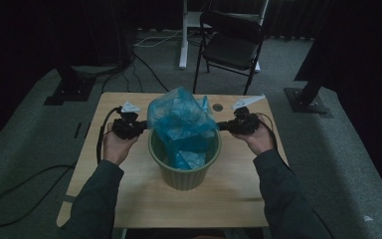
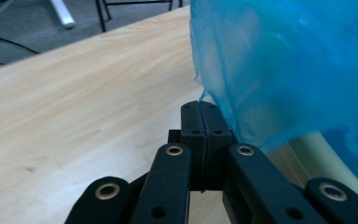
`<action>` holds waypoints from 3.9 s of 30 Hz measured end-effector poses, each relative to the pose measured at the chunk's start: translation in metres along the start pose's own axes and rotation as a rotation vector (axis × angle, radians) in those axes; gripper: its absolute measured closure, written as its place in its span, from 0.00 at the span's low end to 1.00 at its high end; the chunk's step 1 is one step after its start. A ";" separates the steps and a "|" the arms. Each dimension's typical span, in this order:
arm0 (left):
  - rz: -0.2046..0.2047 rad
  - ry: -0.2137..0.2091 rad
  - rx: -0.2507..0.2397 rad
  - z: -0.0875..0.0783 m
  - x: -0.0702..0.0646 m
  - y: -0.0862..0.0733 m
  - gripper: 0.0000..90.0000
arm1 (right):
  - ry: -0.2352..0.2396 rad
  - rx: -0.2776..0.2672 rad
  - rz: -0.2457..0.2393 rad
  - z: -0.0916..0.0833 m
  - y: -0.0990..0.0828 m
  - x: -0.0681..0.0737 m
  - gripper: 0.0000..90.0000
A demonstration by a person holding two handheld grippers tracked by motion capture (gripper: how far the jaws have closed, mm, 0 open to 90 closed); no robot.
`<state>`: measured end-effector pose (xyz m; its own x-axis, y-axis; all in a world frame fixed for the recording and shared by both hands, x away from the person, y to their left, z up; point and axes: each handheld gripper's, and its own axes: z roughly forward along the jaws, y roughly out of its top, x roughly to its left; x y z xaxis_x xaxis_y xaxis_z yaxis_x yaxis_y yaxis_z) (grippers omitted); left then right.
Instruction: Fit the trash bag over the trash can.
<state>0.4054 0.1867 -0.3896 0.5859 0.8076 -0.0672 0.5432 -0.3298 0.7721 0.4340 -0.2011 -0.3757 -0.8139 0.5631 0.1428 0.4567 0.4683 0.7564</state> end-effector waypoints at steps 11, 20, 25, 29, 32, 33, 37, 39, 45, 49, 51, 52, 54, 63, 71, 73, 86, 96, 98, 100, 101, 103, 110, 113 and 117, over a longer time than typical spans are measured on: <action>-0.006 -0.106 -0.044 -0.021 -0.021 -0.034 0.99 | 0.022 0.009 -0.044 -0.009 -0.036 0.019 0.98; 0.013 -0.109 -0.045 -0.024 -0.039 -0.047 0.99 | 0.034 0.007 -0.087 -0.009 -0.049 0.040 1.00; 0.008 -0.108 -0.032 -0.017 -0.038 -0.047 0.99 | 0.021 0.014 -0.086 -0.006 -0.049 0.042 1.00; -0.018 -0.107 -0.039 -0.016 -0.032 -0.047 0.93 | 0.020 0.014 -0.082 -0.006 -0.049 0.041 0.97; -0.038 -0.094 -0.055 -0.023 -0.028 -0.048 0.85 | 0.012 0.001 -0.079 -0.011 -0.049 0.040 0.89; -0.040 -0.086 -0.060 -0.026 -0.026 -0.049 0.83 | 0.008 -0.006 -0.078 -0.013 -0.049 0.040 0.87; -0.059 -0.079 -0.082 -0.038 -0.020 -0.050 0.76 | 0.009 -0.036 -0.065 -0.024 -0.049 0.038 0.81; -0.063 -0.082 -0.095 -0.044 -0.019 -0.050 0.75 | 0.009 -0.050 -0.054 -0.029 -0.050 0.037 0.79; -0.056 -0.087 -0.132 -0.058 -0.017 -0.045 0.69 | -0.004 -0.095 -0.042 -0.044 -0.046 0.035 0.75; -0.064 -0.122 -0.175 -0.066 -0.015 -0.040 0.66 | -0.005 -0.134 -0.026 -0.052 -0.042 0.036 0.73; -0.071 -0.146 -0.191 -0.069 -0.015 -0.038 0.64 | 0.003 -0.153 -0.025 -0.054 -0.040 0.038 0.72; -0.072 -0.167 -0.195 -0.069 -0.015 -0.037 0.63 | 0.009 -0.158 -0.023 -0.054 -0.039 0.038 0.71; -0.065 -0.187 -0.203 -0.069 -0.017 -0.036 0.61 | 0.008 -0.161 -0.021 -0.052 -0.036 0.039 0.70; -0.062 -0.273 -0.181 -0.060 -0.022 -0.036 0.55 | 0.035 -0.147 -0.025 -0.036 -0.022 0.043 0.66; -0.087 -0.316 -0.163 -0.061 -0.018 -0.041 0.74 | 0.068 -0.132 -0.003 -0.033 -0.027 0.039 0.80; -0.078 -0.302 -0.154 -0.062 -0.019 -0.042 0.81 | 0.075 -0.137 -0.009 -0.035 -0.028 0.040 0.84; -0.046 -0.274 -0.157 -0.069 -0.020 -0.046 1.00 | 0.102 -0.139 -0.002 -0.046 -0.043 0.041 0.97; -0.061 -0.296 -0.211 -0.063 -0.017 -0.029 0.55 | 0.114 -0.136 -0.016 -0.044 -0.039 0.043 0.97; -0.055 -0.305 -0.200 -0.058 -0.019 -0.027 0.52 | 0.115 -0.134 -0.017 -0.043 -0.038 0.044 0.97; -0.055 -0.298 -0.187 -0.055 -0.020 -0.026 0.60 | 0.115 -0.135 -0.017 -0.043 -0.038 0.044 0.97; -0.056 -0.289 -0.161 -0.051 -0.022 -0.027 0.60 | 0.119 -0.137 -0.016 -0.043 -0.038 0.044 0.97; -0.059 -0.277 -0.153 -0.049 -0.023 -0.029 0.80 | 0.127 -0.136 -0.018 -0.044 -0.038 0.045 0.97; -0.060 -0.266 -0.161 -0.062 -0.024 -0.040 0.99 | 0.145 -0.126 -0.027 -0.046 -0.044 0.049 0.98; -0.065 -0.268 -0.150 -0.065 -0.027 -0.050 1.00 | 0.153 -0.120 -0.032 -0.047 -0.047 0.052 0.98; -0.068 -0.281 -0.142 -0.068 -0.034 -0.063 1.00 | 0.165 -0.108 -0.038 -0.047 -0.050 0.055 0.99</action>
<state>0.3109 0.2133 -0.3930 0.7051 0.6523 -0.2782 0.5091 -0.1925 0.8389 0.3499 -0.2258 -0.3756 -0.8817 0.4230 0.2089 0.3905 0.4060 0.8262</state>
